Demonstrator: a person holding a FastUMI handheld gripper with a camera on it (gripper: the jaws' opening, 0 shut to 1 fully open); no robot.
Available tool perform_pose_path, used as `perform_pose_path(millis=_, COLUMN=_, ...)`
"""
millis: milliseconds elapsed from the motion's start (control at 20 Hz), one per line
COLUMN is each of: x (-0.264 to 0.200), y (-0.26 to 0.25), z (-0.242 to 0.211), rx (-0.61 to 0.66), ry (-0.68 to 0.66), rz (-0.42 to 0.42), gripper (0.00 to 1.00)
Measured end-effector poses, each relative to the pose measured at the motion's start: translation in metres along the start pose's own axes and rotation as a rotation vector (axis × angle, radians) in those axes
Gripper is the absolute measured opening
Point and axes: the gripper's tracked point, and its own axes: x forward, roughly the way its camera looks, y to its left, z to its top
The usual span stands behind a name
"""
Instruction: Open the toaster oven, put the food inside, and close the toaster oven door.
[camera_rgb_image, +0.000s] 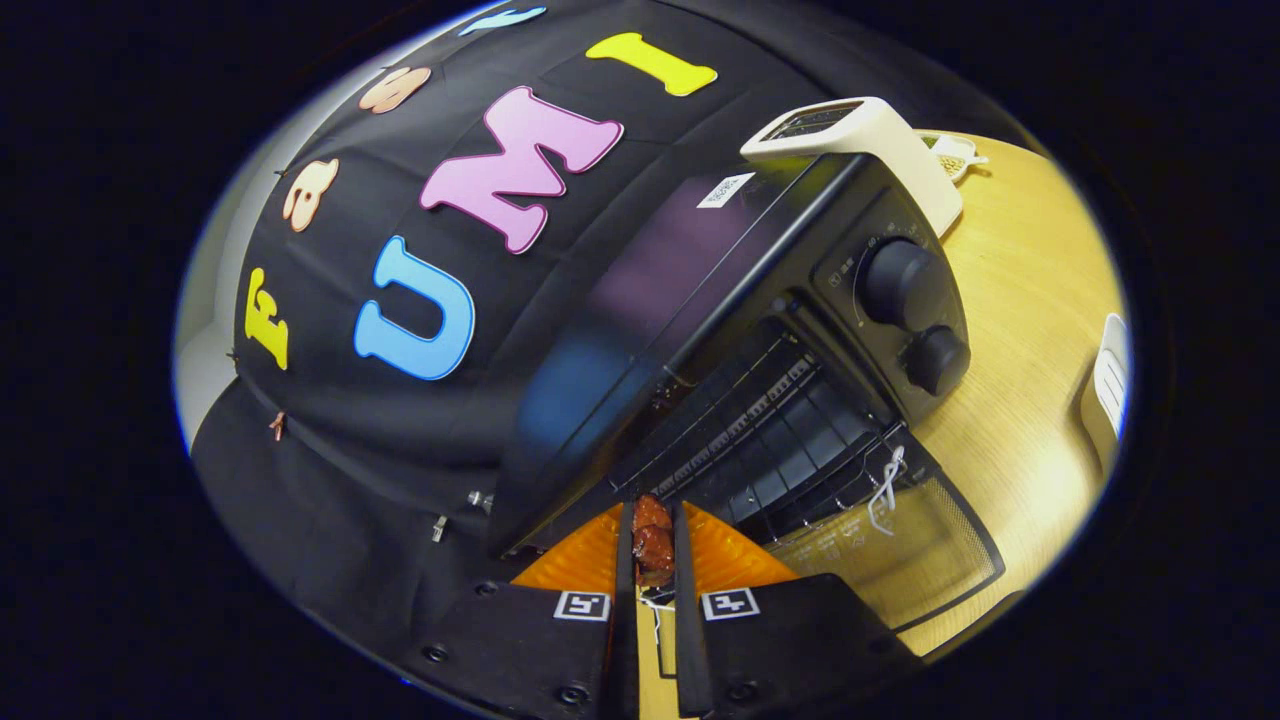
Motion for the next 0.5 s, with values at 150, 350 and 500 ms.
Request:
perform_pose_path(millis=150, x=0.013, y=-0.016, z=0.004, rx=-0.024, ry=-0.011, rz=-0.042, gripper=0.18)
perform_pose_path(millis=350, x=0.016, y=-0.035, z=0.006, rx=-0.136, ry=-0.011, rz=-0.112, gripper=0.23)
perform_pose_path(millis=500, x=0.015, y=-0.05, z=0.011, rx=-0.232, ry=-0.016, rz=-0.199, gripper=0.45)
